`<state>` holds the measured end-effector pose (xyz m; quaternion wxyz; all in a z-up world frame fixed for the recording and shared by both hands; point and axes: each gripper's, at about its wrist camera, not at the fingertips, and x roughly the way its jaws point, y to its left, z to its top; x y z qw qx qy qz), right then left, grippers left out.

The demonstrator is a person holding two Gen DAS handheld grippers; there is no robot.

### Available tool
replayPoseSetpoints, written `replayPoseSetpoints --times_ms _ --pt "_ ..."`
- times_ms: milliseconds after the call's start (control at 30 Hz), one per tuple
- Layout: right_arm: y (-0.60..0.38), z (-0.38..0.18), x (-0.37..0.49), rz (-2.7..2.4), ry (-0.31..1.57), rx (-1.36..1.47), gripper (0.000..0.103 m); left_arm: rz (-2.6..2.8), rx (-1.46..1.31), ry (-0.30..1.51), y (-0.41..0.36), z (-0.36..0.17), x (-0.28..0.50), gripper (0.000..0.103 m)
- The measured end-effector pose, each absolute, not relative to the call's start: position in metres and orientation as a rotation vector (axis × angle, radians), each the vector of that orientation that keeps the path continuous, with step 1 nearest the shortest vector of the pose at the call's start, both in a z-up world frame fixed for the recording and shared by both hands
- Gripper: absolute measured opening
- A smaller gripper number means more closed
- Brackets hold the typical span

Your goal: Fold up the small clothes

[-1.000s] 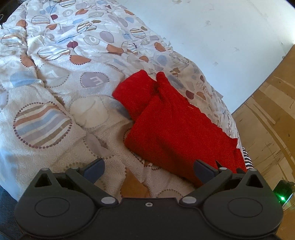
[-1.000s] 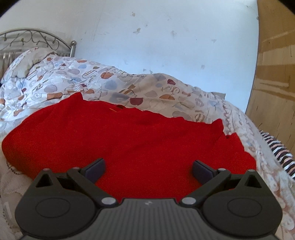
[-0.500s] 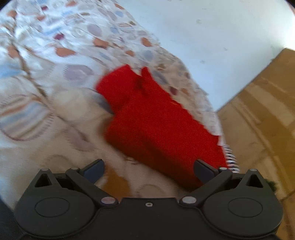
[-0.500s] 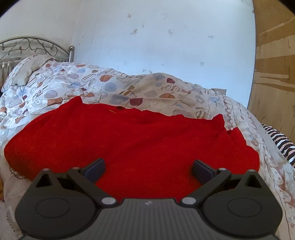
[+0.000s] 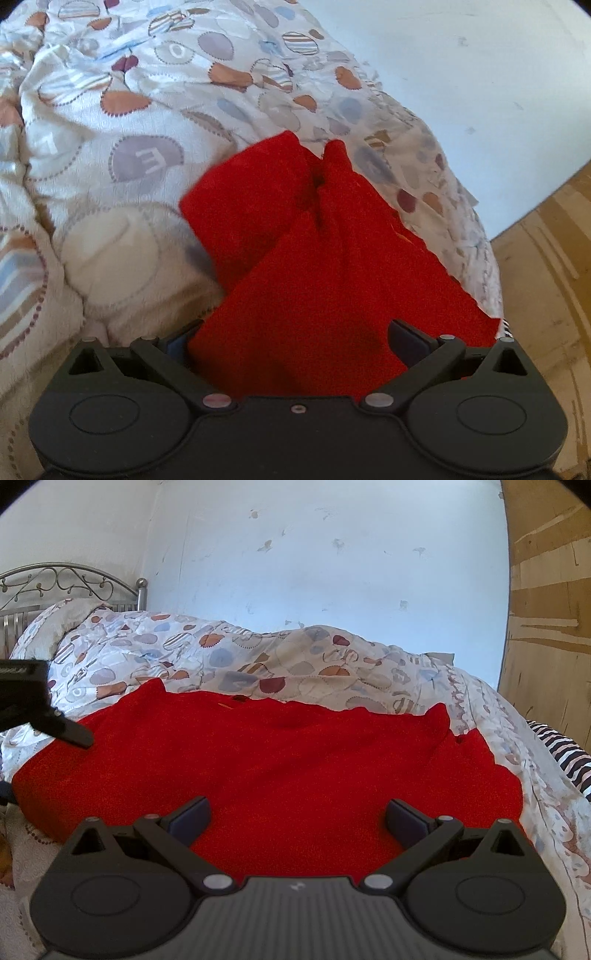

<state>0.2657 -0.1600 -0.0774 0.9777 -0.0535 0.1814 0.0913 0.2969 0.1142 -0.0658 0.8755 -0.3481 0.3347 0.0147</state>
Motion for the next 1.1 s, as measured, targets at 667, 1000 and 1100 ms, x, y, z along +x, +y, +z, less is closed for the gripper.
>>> replayPoseSetpoints --times_ms 667,1000,1100 --pt "-0.161 -0.078 0.265 0.185 0.36 -0.099 0.103 0.08 -0.735 0.666 0.118 -0.065 0.297 0.074" --pt "-0.181 -0.068 0.274 0.232 0.402 0.032 0.103 0.133 -0.792 0.654 0.125 -0.071 0.303 0.04" --pt "-0.204 -0.058 0.274 0.23 0.416 0.154 0.103 0.125 -0.77 0.639 0.123 -0.065 0.303 0.028"
